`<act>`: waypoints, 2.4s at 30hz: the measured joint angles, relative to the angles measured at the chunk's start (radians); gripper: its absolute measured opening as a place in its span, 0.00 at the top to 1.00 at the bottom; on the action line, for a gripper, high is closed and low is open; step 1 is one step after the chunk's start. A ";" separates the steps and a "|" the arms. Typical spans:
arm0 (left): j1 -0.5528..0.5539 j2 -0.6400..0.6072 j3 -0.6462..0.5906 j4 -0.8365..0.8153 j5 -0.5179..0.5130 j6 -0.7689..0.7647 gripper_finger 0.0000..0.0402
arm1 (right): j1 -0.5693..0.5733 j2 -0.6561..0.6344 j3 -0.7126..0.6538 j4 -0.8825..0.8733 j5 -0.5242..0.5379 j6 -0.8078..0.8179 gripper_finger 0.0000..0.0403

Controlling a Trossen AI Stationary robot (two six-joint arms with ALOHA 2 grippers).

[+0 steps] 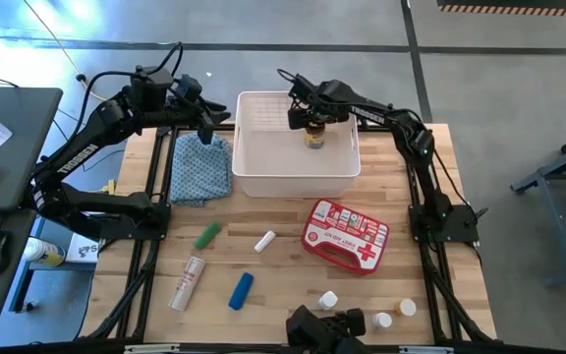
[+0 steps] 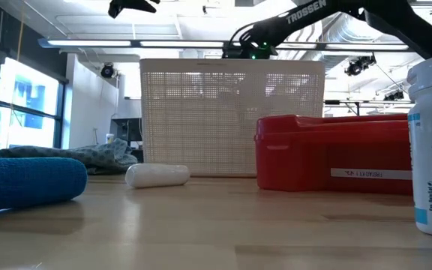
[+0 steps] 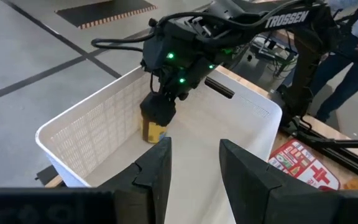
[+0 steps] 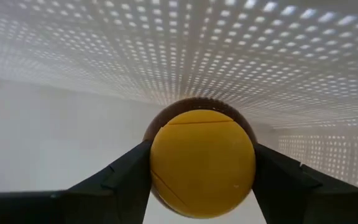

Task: Pick & place medical supplies in basket/bin
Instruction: Put the yellow pill bottle into the white bin

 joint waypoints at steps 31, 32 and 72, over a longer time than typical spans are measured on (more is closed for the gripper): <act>0.000 0.000 0.000 -0.015 -0.011 0.000 0.58 | 0.052 -0.135 0.005 0.117 -0.048 -0.207 0.40; 0.000 0.000 0.000 -0.015 -0.011 0.000 0.58 | 0.060 -0.135 0.006 0.156 -0.073 -0.222 0.40; 0.000 -0.002 0.000 -0.017 -0.015 0.058 0.58 | 0.069 0.047 0.003 0.140 -0.165 -0.082 0.99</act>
